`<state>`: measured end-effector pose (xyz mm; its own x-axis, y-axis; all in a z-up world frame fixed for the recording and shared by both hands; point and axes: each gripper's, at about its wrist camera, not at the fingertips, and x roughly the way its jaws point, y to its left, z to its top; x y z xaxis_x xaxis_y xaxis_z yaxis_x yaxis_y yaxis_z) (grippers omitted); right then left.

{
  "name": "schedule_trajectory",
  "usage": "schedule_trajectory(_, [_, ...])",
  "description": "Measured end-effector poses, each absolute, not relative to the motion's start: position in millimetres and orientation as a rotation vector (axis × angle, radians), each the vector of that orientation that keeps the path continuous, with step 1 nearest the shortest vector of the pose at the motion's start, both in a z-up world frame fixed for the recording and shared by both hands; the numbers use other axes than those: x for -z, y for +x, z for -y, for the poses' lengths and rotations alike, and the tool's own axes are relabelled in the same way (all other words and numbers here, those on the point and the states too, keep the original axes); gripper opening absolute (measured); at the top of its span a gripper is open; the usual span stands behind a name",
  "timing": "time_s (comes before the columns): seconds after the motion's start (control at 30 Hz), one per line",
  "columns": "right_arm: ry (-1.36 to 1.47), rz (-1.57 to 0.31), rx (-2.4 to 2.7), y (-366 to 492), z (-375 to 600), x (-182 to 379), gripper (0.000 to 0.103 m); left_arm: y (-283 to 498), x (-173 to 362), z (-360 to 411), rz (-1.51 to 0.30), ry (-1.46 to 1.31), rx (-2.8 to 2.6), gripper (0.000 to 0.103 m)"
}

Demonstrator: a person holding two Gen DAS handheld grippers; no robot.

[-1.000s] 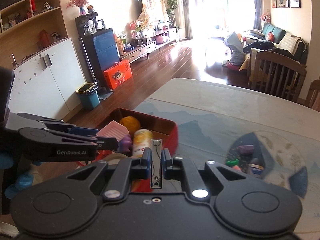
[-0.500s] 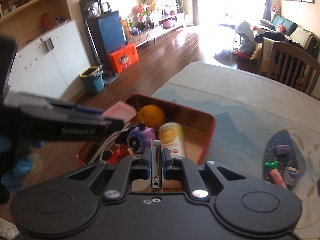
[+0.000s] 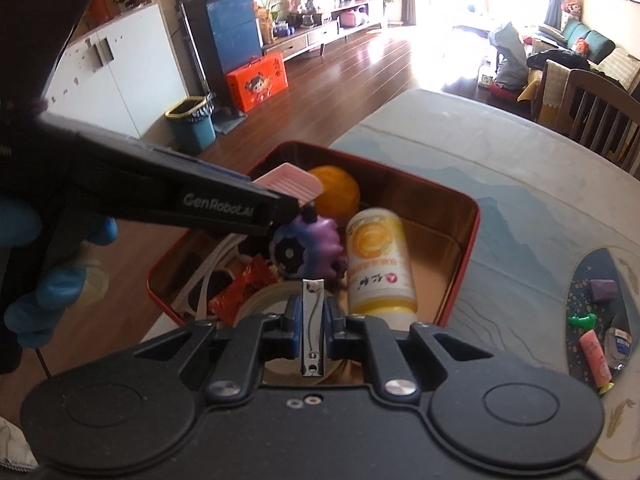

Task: Organize rigid objects
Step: 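Carry the nail clipper and pink soap dish over the red tin, then open the right tool to drop the clipper while the left tool releases the soap dish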

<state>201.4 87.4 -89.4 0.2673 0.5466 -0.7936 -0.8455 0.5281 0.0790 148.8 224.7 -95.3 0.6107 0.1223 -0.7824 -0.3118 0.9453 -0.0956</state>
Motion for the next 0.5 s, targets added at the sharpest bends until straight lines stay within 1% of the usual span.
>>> schedule_trajectory(0.13, [-0.432, -0.891, -0.966, 197, -91, 97, 0.011, 149, 97, -227, -0.884, -0.247, -0.255, 0.039])
schedule_trajectory(0.2, [-0.435, -0.897, -0.976, 195, -91, 99, 0.017, 149, 96, -227, -0.887, -0.245, -0.262, 0.039])
schedule_trajectory(0.37, [-0.426, -0.895, -0.986, 191, -84, 96, 0.021, 149, 95, -226, -0.891, -0.248, -0.276, 0.039])
schedule_trajectory(0.43, [-0.412, -0.893, -0.989, 189, -80, 92, 0.024, 150, 94, -225, -0.894, -0.249, -0.283, 0.039])
schedule_trajectory(0.5, [-0.397, -0.890, -0.990, 190, -75, 88, 0.030, 149, 94, -223, -0.895, -0.251, -0.288, 0.039])
